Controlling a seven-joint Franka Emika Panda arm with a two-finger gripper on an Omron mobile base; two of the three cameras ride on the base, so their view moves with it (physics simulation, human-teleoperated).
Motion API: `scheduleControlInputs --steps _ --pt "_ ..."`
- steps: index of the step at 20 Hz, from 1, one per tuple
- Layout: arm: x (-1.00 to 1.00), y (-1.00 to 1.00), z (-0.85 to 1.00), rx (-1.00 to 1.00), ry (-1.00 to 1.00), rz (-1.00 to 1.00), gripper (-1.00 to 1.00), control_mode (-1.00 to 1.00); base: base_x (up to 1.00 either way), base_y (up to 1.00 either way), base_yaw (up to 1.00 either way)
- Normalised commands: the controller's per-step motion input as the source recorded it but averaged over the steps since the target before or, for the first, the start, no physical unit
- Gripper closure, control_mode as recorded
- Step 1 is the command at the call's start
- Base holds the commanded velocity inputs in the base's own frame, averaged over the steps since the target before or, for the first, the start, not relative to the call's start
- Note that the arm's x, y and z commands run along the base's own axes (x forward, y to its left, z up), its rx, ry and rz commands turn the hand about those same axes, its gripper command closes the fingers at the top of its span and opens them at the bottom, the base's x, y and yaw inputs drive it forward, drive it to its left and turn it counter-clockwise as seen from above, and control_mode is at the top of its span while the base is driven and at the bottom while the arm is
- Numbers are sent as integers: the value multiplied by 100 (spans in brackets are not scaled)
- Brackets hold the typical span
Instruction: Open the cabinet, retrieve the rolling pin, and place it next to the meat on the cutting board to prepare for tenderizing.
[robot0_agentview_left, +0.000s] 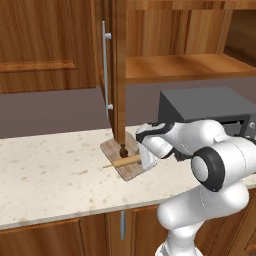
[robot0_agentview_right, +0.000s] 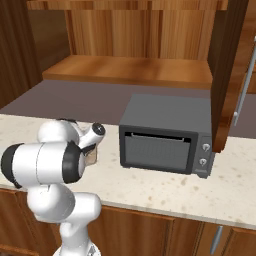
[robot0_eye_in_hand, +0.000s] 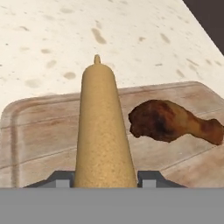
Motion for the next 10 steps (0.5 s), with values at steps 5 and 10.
scheduleControlInputs --steps 5,10 --pt "5 1 -2 0 0 0 -100 -100 0 0 0" --pt "0 0 32 0 0 0 -100 -100 0 0 0"
